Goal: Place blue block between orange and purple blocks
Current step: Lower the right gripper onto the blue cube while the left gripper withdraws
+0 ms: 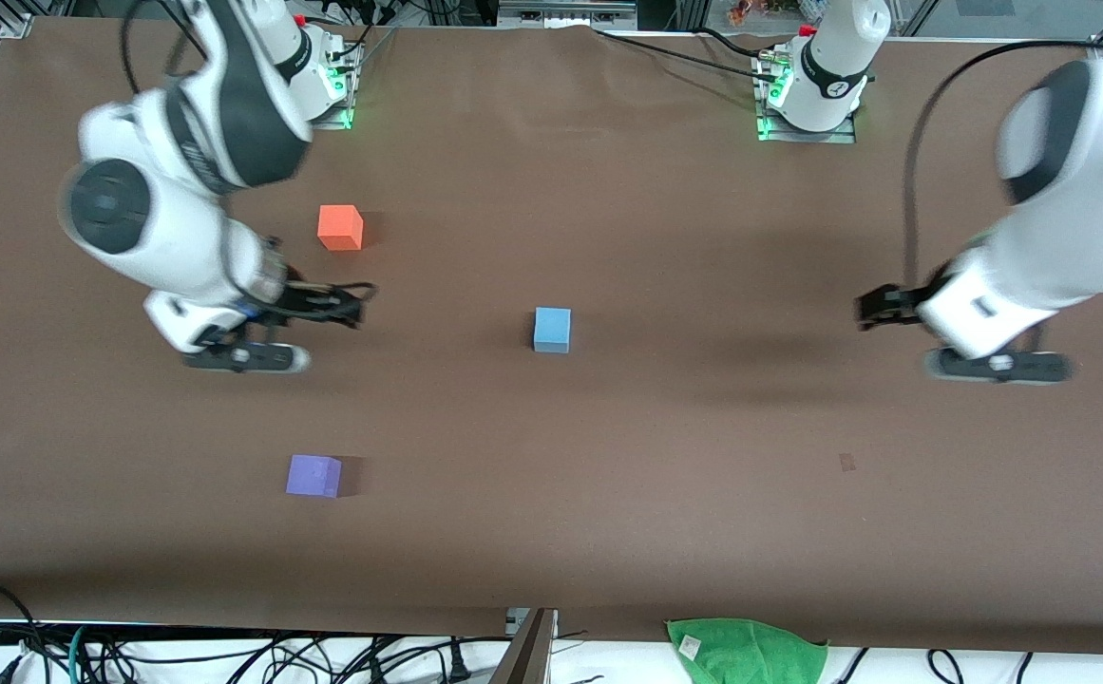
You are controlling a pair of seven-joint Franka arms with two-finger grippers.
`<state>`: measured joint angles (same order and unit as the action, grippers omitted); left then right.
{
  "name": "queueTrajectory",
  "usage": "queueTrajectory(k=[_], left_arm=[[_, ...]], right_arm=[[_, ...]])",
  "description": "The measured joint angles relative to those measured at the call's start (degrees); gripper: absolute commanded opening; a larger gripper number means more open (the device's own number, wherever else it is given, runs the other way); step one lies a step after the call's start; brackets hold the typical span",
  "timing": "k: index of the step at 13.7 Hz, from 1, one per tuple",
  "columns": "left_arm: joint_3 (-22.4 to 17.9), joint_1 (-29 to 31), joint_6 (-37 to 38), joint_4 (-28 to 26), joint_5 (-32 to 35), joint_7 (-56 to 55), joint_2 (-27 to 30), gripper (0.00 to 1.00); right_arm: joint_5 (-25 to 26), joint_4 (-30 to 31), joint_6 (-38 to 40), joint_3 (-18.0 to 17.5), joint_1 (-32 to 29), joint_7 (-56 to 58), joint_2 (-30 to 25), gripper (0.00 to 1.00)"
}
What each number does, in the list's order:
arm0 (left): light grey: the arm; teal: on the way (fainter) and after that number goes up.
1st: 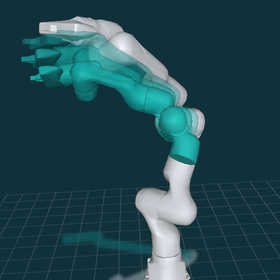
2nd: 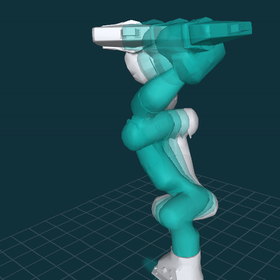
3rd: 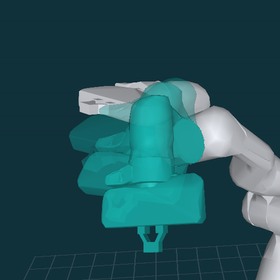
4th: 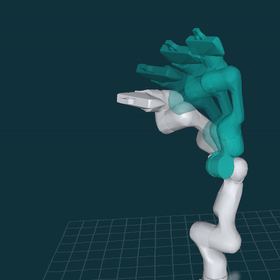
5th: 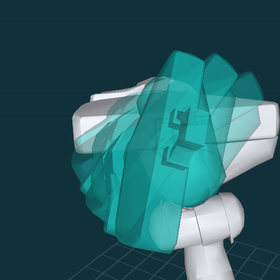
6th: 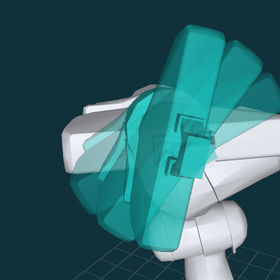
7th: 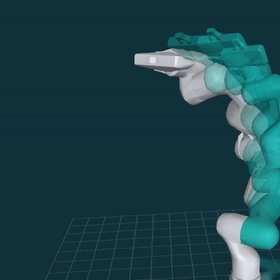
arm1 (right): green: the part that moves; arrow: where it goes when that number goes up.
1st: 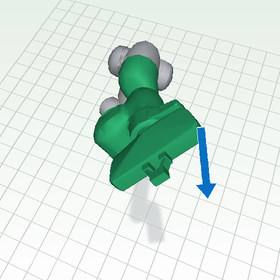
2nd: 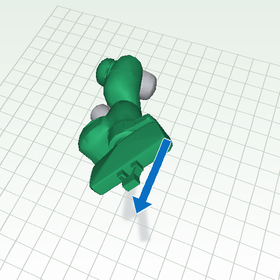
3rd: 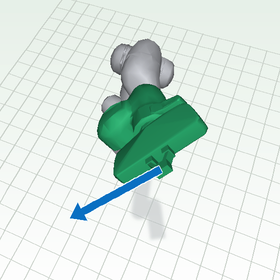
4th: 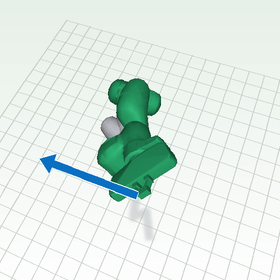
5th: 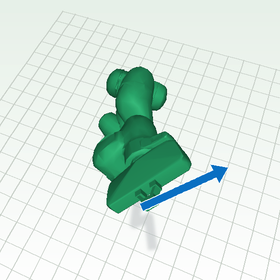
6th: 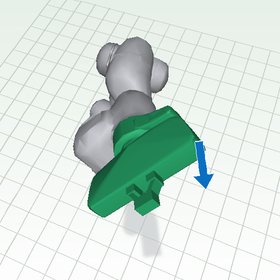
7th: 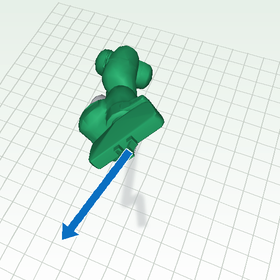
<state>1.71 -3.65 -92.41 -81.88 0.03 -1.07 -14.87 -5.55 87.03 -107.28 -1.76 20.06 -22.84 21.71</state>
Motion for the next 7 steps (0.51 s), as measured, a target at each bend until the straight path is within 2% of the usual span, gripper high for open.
queueTrajectory(k=[3, 5, 7], left_arm=[[0.15, 5.66, -0.2, -4.68, 0.0, 4.54, 7.8, 1.0], [0.28, 6.12, -0.59, -9.43, -0.01, 4.34, 14.62, 1.0], [0.85, 5.78, -0.23, -12.57, -0.01, 2.59, 19.1, 1.0]], right_arm=[[-0.09, -0.05, -8.58, -0.02, 7.16, -7.26, 5.25, 1.0], [0.91, -0.15, -13.67, 0.03, 11.48, -12.88, 8.51, 1.0], [3.06, -0.2, -17.09, 0.09, 14.45, -17.46, 11.17, 1.0]])
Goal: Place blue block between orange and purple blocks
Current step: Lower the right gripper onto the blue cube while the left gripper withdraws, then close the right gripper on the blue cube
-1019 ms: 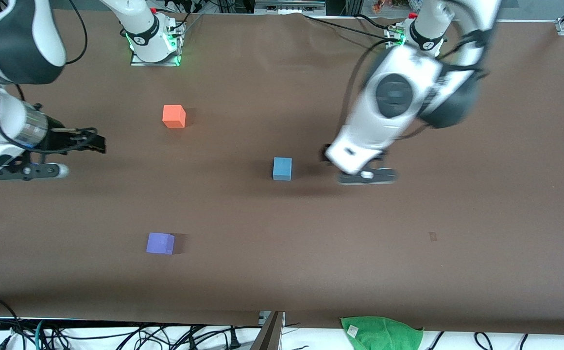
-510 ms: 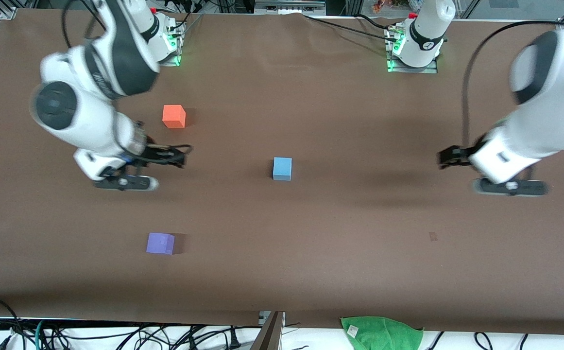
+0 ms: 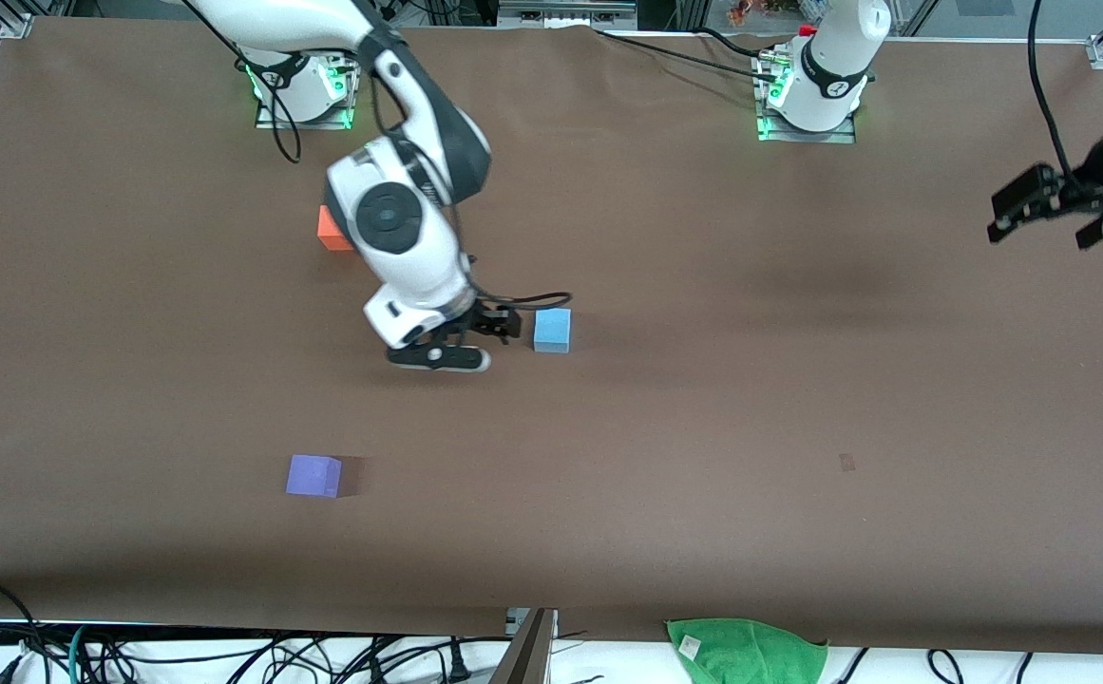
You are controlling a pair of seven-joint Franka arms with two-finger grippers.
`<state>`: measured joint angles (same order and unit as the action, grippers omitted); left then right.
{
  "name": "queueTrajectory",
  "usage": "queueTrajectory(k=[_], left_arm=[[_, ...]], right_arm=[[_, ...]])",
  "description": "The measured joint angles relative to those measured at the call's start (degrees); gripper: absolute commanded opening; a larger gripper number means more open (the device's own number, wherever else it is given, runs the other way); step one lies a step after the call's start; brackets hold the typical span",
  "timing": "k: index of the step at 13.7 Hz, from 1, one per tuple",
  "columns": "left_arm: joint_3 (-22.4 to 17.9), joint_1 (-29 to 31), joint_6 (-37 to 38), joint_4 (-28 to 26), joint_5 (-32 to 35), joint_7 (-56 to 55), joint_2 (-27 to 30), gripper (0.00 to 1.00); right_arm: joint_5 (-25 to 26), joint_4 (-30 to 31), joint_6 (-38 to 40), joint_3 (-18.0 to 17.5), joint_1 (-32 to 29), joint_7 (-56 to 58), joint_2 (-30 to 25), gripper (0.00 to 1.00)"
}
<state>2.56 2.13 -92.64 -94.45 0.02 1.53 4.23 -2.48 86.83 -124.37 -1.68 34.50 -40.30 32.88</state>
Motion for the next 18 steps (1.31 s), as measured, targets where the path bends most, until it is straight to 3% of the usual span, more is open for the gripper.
queueTrajectory(k=[8, 18], left_arm=[[0.74, -0.03, 0.85, 0.15, -3.26, -3.77, -1.99, 1.0], [1.35, -0.13, 3.18, 1.59, -3.27, -5.35, -3.43, 1.0]], right_arm=[[5.25, -0.19, -11.52, 0.26, 6.86, -8.4, 9.47, 1.0], [5.26, -1.59, -12.42, 0.29, 9.04, -9.5, 12.33, 1.0]])
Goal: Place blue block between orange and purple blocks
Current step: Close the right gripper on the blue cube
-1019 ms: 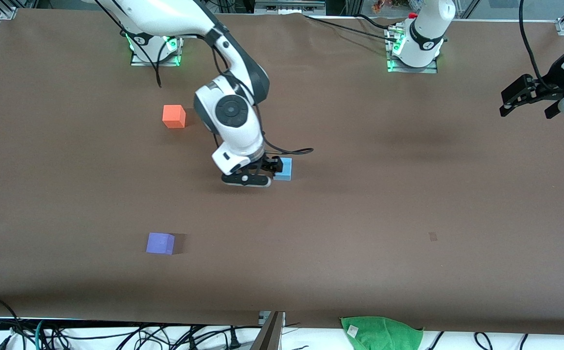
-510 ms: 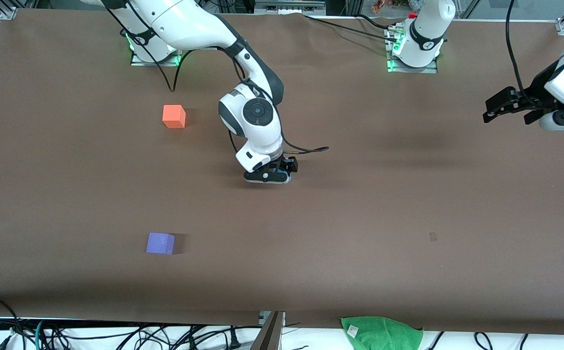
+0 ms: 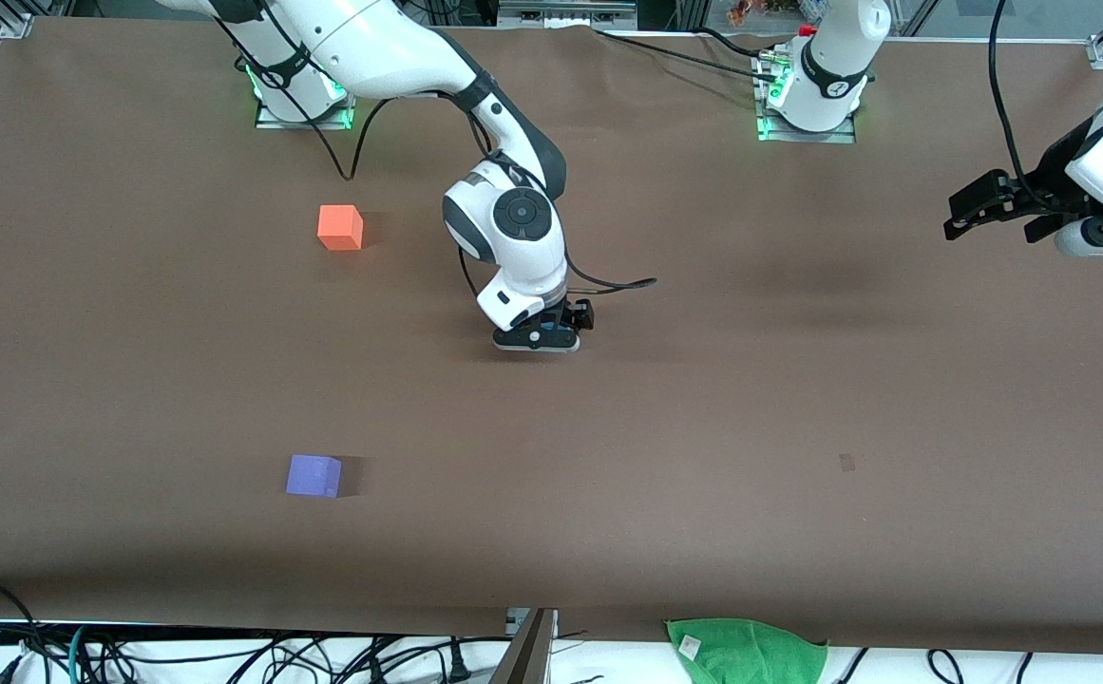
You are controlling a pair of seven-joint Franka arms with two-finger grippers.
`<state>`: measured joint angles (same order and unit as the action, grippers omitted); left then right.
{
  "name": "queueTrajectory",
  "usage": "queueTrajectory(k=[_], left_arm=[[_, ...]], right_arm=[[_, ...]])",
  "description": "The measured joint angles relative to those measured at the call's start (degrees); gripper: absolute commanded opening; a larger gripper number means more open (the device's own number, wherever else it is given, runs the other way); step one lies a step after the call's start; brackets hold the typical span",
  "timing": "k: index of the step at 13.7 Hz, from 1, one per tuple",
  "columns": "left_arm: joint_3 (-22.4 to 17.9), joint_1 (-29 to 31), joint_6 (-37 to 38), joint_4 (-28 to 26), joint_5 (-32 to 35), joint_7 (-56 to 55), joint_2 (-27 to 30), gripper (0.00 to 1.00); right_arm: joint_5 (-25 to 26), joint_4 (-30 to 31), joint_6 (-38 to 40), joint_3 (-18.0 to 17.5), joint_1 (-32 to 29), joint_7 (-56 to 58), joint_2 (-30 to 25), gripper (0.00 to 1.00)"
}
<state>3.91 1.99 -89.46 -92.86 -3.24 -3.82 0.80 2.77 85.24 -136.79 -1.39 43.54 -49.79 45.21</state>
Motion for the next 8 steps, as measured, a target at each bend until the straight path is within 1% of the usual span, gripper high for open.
queueTrajectory(k=[1, 2, 3, 8], left_arm=[[-0.05, 0.03, 0.16, 0.05, 0.0, -0.01, 0.0, 1.0], [-0.08, 0.05, 0.26, 0.08, 0.0, -0.01, 0.0, 1.0], [-0.1, 0.07, 0.32, 0.1, 0.0, -0.02, 0.0, 1.0], [-0.18, 0.14, 0.38, 0.12, 0.0, -0.09, 0.0, 1.0]], right_arm=[[0.0, -0.12, 0.0, 0.01, 0.01, 0.0, 0.39, 0.84], [0.0, -0.22, -0.01, 0.04, 0.01, 0.0, 0.67, 0.56], [0.0, -0.32, -0.02, 0.09, 0.01, 0.0, 0.82, 0.53], [0.0, -0.59, 0.03, 0.21, 0.01, -0.08, 0.91, 0.53]])
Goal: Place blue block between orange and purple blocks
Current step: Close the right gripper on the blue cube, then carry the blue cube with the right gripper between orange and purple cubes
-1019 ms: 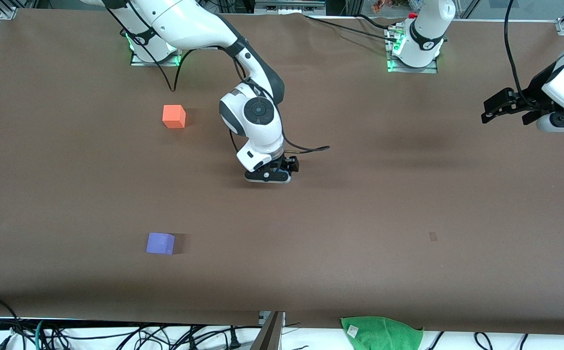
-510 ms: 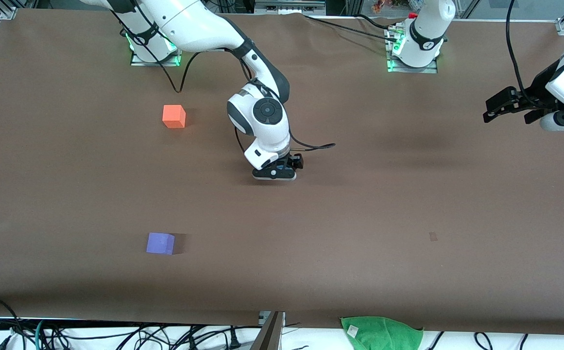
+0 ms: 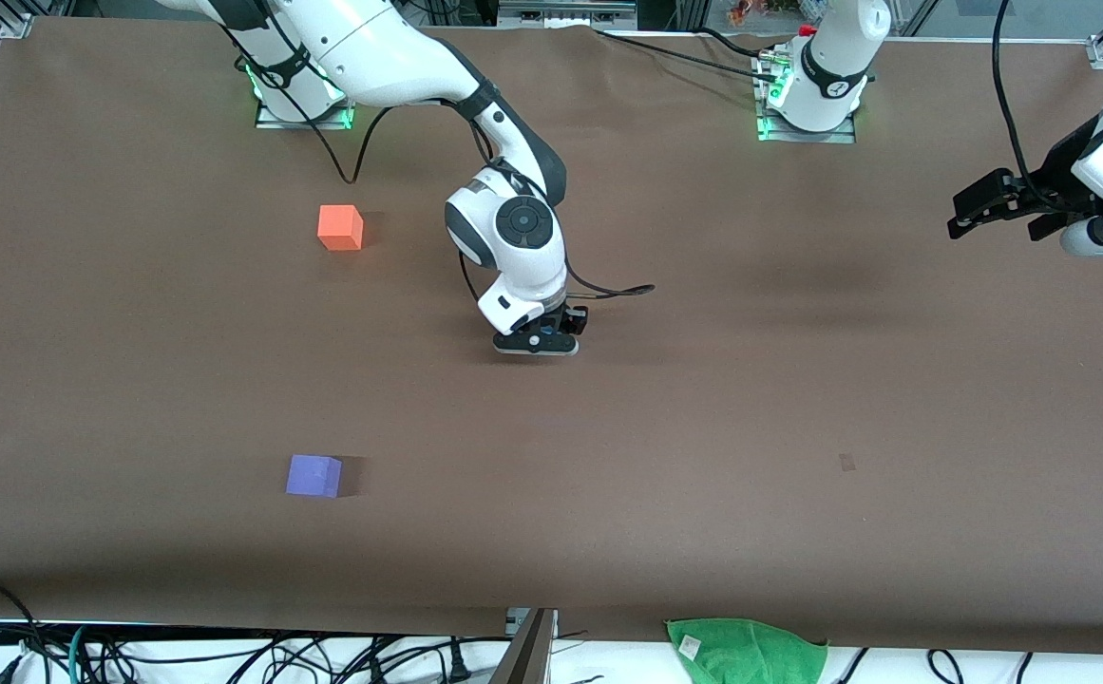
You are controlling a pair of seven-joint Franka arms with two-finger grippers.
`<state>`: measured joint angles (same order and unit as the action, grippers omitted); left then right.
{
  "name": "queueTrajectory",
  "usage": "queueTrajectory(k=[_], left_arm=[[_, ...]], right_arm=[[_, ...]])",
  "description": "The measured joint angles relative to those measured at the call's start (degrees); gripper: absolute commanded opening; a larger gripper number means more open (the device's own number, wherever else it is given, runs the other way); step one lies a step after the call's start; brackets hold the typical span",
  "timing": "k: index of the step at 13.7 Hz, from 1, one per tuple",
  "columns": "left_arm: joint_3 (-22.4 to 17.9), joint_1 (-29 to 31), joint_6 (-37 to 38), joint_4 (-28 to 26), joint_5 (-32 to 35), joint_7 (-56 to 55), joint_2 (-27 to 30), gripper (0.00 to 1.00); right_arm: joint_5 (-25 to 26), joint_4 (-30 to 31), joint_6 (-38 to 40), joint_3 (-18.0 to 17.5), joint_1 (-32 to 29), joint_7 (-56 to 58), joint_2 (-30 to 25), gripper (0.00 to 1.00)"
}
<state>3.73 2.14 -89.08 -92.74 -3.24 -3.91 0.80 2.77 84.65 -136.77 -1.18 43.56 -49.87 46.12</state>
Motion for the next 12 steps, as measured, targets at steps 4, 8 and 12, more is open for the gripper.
queueTrajectory(k=[4, 8, 12], left_arm=[[-0.06, 0.01, 0.02, 0.16, 0.0, -0.02, 0.0, 1.0], [-0.16, 0.03, 1.12, 0.5, 0.0, -0.04, 0.0, 1.0], [-0.16, 0.03, 1.34, 0.53, 0.0, -0.04, 0.0, 1.0]], right_arm=[[0.01, -2.57, 3.52, 0.91, -1.15, 1.35, -0.34, 0.53], [0.0, -6.6, 17.28, 1.56, -8.4, 12.11, -5.04, 0.5], [-0.01, -0.45, 21.65, 3.11, -18.91, 25.38, -13.42, 0.5]])
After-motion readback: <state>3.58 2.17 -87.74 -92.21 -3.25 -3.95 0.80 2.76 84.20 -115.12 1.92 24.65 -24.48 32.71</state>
